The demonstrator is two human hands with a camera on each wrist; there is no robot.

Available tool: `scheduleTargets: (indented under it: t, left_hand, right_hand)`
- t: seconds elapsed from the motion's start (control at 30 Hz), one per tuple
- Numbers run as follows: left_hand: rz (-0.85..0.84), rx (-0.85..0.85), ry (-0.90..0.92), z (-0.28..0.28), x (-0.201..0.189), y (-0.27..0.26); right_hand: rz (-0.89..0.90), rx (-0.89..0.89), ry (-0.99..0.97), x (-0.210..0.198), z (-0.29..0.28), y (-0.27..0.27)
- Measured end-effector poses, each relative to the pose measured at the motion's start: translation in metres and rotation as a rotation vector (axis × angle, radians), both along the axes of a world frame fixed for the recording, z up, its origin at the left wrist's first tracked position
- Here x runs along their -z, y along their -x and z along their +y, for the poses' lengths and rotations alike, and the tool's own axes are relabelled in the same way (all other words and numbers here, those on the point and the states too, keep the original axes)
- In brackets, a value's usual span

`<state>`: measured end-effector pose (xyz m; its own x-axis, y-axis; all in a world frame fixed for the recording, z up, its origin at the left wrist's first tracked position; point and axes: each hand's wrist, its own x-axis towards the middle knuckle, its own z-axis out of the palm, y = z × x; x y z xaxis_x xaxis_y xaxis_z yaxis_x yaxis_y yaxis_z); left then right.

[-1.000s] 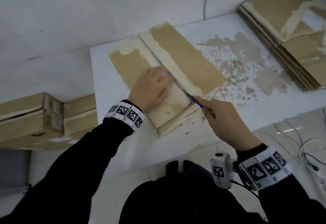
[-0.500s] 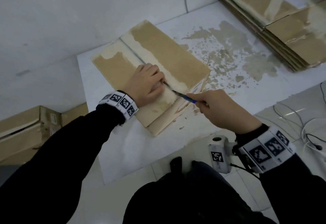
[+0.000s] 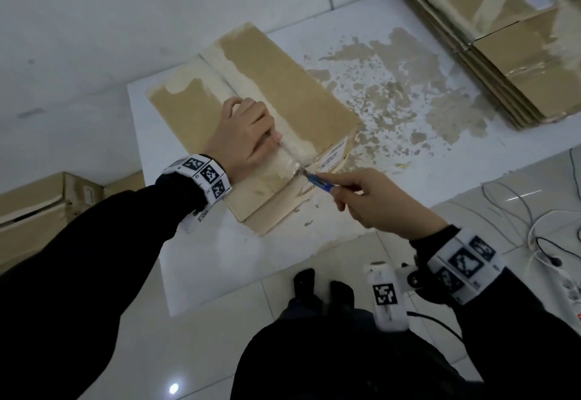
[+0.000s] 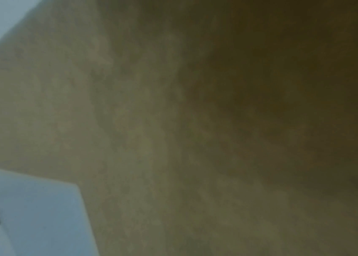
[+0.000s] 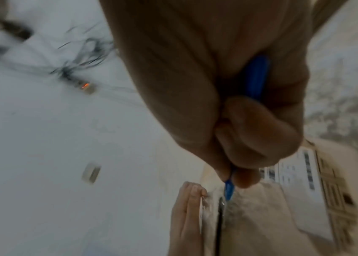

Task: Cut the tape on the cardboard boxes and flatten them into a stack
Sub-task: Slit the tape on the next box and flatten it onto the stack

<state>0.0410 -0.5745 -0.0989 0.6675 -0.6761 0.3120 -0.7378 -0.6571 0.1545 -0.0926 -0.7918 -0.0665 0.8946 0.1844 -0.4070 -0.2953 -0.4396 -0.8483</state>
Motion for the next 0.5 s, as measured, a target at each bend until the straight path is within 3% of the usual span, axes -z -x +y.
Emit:
scheduleTargets:
  t: [0.1, 0.23, 0.3, 0.37, 0.5]
  left_hand:
    - [-0.03, -0.005, -0.035, 0.0, -0.002, 0.001]
    - [-0.084, 0.001, -0.183, -0.001, -0.005, 0.0]
    - [-0.114, 0.027, -0.306, -0.004, -0.01, -0.001]
    - [-0.083, 0.05, -0.406, -0.01, -0.023, -0.004]
    - [0.255, -0.135, -0.648, -0.031, -0.06, -0.008]
  right_hand:
    - [0.142, 0.092, -0.247, -0.003, 0.0, -0.003]
    - [0.286, -0.151, -0.34, -0.009, -0.009, 0.017]
    - [0.194, -0.139, -0.23, -0.011, -0.022, 0.021]
    - [-0.012, -0.069, -0.047, -0.012, -0.033, 0.015]
    - [-0.277, -0.13, 0.164, -0.01, -0.035, 0.001]
